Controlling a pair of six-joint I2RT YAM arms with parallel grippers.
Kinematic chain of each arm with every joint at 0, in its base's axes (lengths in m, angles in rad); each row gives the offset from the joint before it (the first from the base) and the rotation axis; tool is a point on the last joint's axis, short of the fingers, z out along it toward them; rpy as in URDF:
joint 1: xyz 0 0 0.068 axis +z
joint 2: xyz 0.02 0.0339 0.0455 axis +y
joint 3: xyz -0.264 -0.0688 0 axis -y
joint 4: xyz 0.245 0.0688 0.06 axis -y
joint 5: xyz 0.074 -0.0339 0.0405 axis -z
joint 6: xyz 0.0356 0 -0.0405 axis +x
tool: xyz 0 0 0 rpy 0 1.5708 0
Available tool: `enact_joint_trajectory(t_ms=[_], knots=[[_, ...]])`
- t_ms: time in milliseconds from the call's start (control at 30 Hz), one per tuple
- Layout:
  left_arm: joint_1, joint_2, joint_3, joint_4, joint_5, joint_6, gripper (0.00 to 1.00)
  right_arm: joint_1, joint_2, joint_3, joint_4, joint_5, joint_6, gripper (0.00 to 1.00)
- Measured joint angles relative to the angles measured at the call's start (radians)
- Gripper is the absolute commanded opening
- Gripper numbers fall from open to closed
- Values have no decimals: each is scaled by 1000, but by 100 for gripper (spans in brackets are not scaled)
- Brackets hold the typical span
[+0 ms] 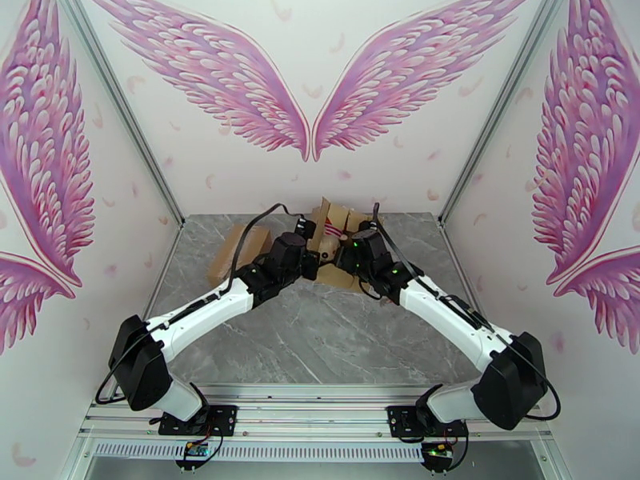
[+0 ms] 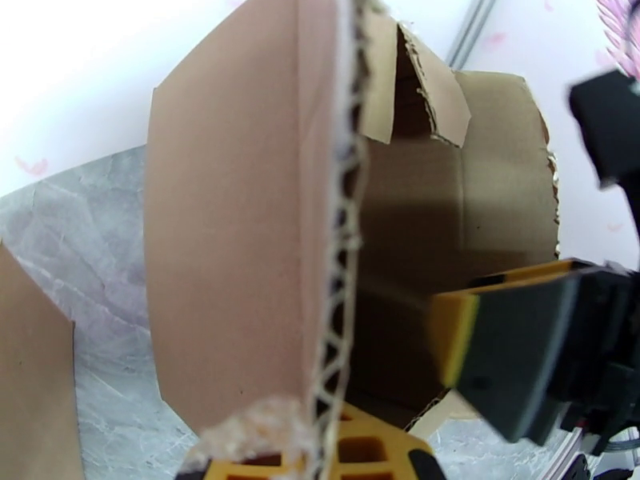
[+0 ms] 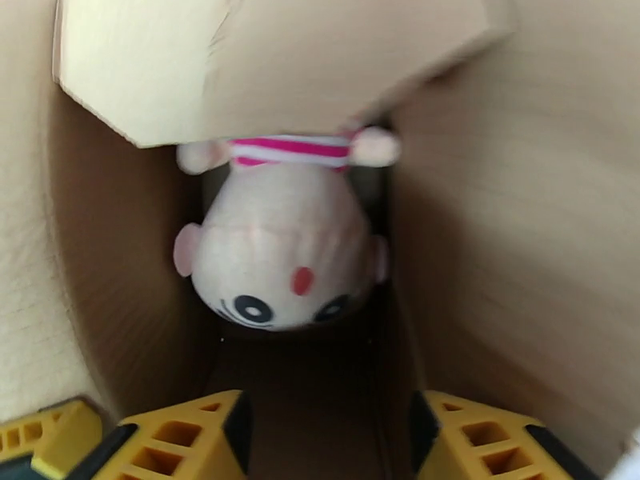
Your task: Unpack the express box
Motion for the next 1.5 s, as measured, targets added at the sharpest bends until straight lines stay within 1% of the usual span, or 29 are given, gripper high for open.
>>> enact_joint_trajectory(t_ms=[67,133,267,500,700,867,1067,1100,1367,1500], knots=[[-17,0,-15,13,1,24,0,0,13,2,0,-6,2,67],[-31,0,-28,17,6,47,0,0,25,3,0,-8,5,74],[-40,0,-47,36,7,71,0,0,39,3,-7,4,34,80],[-50,0,-55,64,4,94,0,2,66,3,-6,71,103,81],[-66,0,-64,72,19,85,0,-2,91,-9,-5,129,146,82],[-69,3,-65,72,34,53,0,-7,102,-27,5,141,168,84],[-55,24,-77,101,72,0,0,-27,166,-33,56,134,175,86],[-51,27,-78,110,81,-10,0,-27,178,-33,68,134,177,86],[-14,48,-83,153,140,-50,0,-33,225,-91,251,123,186,75],[-6,54,-87,167,151,-58,0,-42,248,-93,307,104,169,61]])
